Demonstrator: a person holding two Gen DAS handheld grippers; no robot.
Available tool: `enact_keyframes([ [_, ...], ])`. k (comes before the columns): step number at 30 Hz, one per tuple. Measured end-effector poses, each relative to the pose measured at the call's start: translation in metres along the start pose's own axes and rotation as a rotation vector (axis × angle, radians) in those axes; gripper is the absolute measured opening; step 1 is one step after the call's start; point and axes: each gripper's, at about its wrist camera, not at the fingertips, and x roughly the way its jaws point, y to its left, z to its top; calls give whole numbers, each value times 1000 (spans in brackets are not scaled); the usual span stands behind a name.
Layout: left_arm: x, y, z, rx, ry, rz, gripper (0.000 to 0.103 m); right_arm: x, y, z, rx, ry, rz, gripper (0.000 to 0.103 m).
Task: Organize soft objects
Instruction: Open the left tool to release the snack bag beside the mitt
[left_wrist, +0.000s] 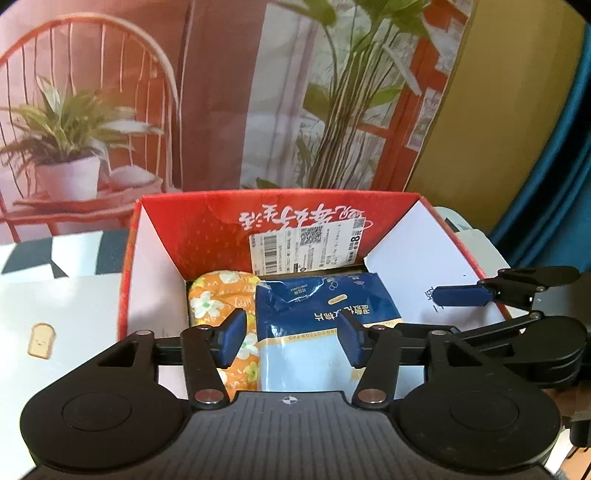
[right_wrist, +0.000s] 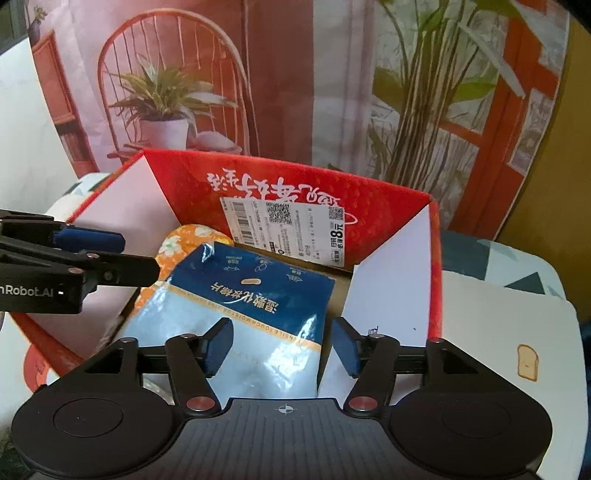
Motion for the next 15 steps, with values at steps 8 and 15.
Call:
enact_keyframes([
  [8,-45,-9,-10,39,-76,35,85,-43,6,-11,26,-122,-4,84],
  [15,-84,-13,-24,49,-124,100,100,-78,16,-25,50,-201,-10,102],
])
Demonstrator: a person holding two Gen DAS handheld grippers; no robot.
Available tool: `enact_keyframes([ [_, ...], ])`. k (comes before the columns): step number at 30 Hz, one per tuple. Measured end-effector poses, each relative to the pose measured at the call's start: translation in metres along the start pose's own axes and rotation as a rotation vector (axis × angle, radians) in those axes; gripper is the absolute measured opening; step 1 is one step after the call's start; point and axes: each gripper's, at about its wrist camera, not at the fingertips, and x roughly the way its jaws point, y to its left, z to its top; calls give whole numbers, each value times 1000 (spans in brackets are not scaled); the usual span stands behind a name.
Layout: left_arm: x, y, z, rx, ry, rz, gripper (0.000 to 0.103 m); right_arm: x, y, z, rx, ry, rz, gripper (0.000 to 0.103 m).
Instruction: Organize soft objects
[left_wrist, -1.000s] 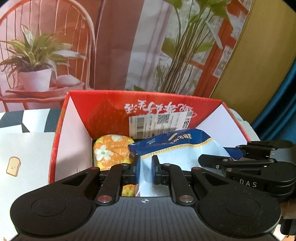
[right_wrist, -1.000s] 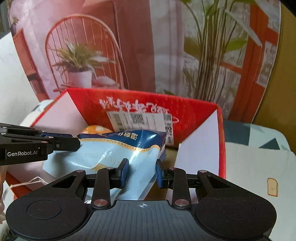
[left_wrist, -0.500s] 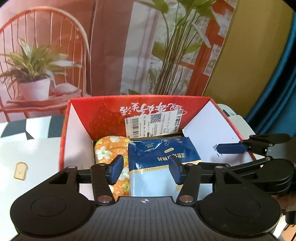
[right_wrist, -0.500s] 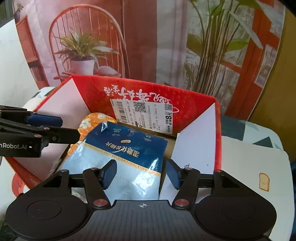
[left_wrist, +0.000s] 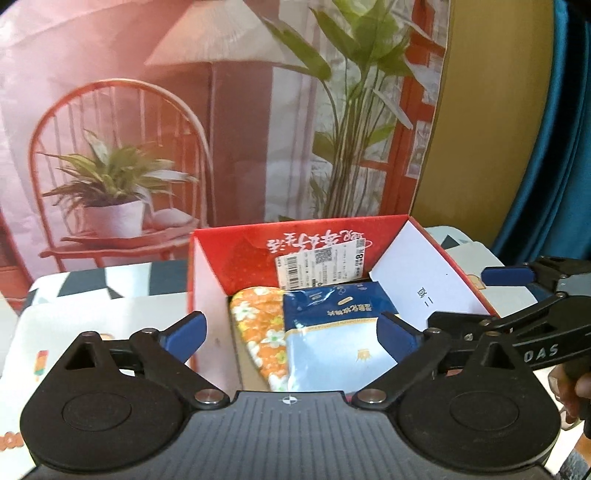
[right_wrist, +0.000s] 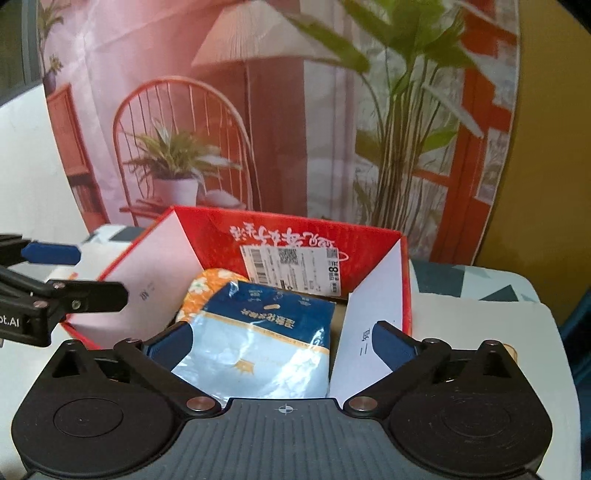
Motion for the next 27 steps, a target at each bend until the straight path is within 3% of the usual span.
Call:
enact_keyframes([
  [15,-78,2,-46,-33,-75,71,103,-62,14,-47,91,-117,16,103],
  [27,-97,5,-99,-78,-48,107,103,-78,30,-99,110,-99,27,103],
])
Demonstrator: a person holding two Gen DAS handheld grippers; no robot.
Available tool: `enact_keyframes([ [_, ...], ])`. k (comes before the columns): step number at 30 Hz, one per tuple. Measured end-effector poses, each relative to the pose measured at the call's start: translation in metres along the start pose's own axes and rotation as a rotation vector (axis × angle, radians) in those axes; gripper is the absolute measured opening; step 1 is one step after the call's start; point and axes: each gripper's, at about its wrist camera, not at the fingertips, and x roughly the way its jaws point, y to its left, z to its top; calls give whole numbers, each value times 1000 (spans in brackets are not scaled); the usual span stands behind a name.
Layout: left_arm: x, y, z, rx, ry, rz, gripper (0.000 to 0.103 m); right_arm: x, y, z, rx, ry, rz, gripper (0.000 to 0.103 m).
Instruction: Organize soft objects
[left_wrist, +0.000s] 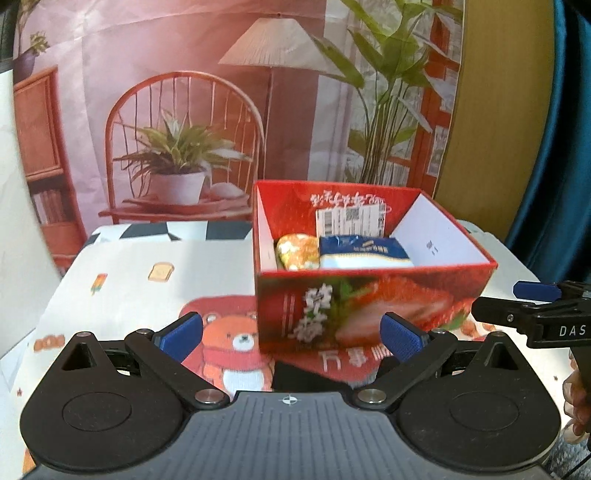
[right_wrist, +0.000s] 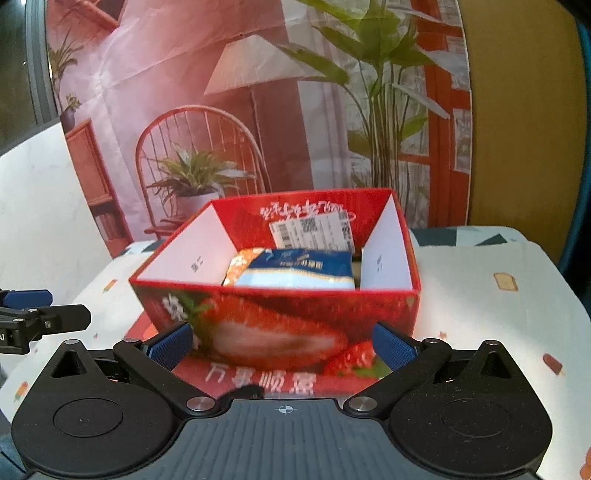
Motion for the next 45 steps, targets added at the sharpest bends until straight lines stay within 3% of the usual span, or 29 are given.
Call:
enact_keyframes([
  [23,-23,-2,-67,-62,41,1,103,-30,16,-61,-69,9,-31,103],
  [35,-40,7,-73,-111,21,7,103,-51,23,-76,-102,-28,-64,103],
  [45,-26,11,-83,-132,62,-29,96,-36,16,-91,-73,16,-74,102],
])
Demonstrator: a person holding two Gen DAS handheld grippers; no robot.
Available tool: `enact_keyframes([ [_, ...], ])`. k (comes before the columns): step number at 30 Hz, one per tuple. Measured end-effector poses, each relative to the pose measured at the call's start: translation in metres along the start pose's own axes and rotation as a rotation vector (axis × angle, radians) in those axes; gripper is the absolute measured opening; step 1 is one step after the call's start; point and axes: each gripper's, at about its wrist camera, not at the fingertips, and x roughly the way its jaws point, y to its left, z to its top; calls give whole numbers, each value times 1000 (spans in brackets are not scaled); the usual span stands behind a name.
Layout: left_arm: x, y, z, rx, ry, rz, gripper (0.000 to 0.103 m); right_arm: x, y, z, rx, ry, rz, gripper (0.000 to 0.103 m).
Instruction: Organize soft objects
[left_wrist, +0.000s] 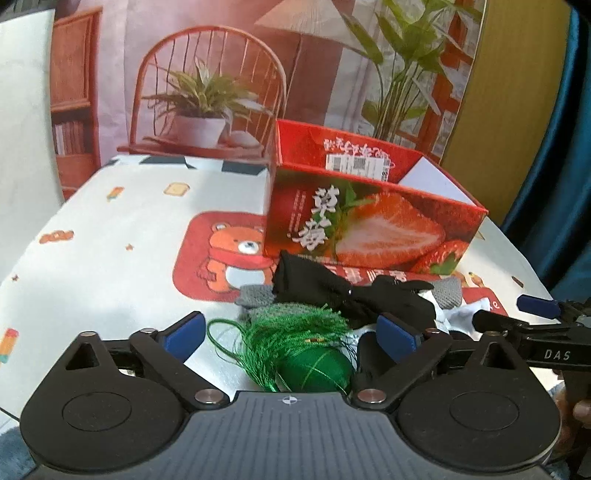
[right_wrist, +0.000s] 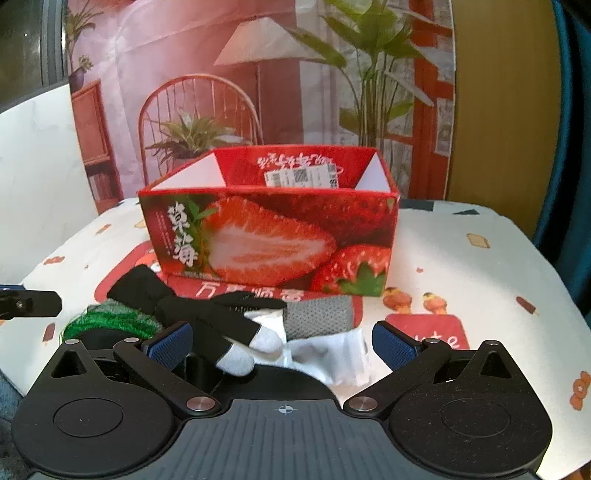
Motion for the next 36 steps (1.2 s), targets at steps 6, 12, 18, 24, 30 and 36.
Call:
enact_keyframes([
  [6,2,-4,-5,15,16,-59,73,4,0,-7,-2,40,4,102],
  [12,-2,-16,-10,65,27,-136,62,7,-3,-14,13,96,6,101],
  [18,-1,-26,-18,95,52,-199,42,17,6,-24,-31,160,20,96],
  [24,11,-32,-25,107,98,-228,41,29,8,-34,-41,212,22,95],
  [30,19,-38,-27,147,111,-232,41,39,9,-41,-47,247,21,94],
  [36,25,-50,-31,242,93,-191,32,45,13,-43,-79,253,7,94],
])
